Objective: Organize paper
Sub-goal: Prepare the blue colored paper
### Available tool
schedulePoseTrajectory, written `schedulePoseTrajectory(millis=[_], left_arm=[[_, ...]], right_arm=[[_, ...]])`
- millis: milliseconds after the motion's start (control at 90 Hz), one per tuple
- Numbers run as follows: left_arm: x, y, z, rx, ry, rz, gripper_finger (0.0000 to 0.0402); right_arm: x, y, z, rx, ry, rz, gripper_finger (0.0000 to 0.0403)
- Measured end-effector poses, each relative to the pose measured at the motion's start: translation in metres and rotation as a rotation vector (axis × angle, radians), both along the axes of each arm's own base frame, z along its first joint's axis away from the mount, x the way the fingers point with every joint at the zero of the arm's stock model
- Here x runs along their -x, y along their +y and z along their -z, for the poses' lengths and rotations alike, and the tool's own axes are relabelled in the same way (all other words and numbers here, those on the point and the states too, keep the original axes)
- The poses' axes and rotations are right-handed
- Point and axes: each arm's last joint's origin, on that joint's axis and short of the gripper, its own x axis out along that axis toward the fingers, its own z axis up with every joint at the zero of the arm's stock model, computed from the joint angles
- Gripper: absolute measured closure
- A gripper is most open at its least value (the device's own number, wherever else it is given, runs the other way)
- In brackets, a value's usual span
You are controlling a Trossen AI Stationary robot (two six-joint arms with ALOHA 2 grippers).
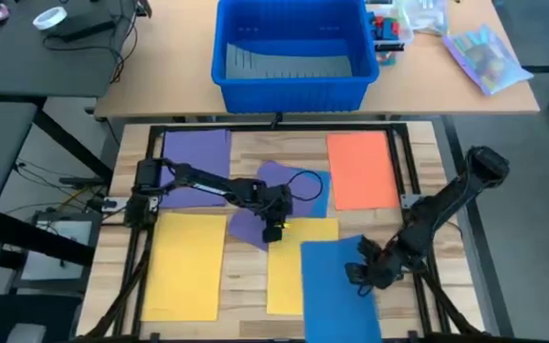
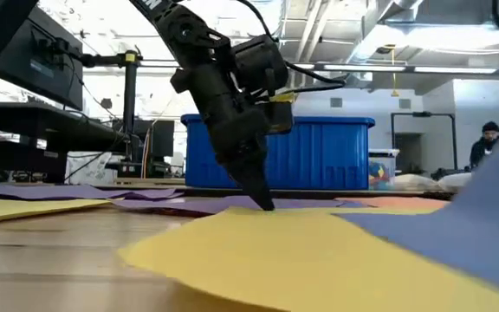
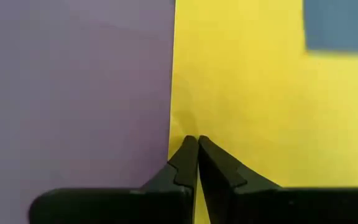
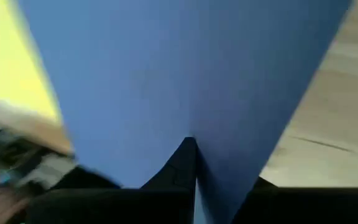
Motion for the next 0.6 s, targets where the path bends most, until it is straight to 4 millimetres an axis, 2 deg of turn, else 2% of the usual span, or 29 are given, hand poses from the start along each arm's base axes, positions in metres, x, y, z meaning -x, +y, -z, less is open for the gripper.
schedulePoseTrajectory(millis=[244,356,600], left_arm=[[0.006,0.001,-0.002,-0.008,0.050,0.006,0.0401],[0.012,0.005,-0.006,-0.012,0.095,-0.003,0.0401],[0.028,0.011,-0.020,-0.137,0.187,0.054,0.0402]], right_arm=[[0.025,-0.009,0.008,0.123,0.251,-0.035,0.0403],[0.026,-0.017,0.009,0.165,0.303,0.006,0.0403],[0.024,-0.030,0.010,0.224,0.361,0.066,0.0403]])
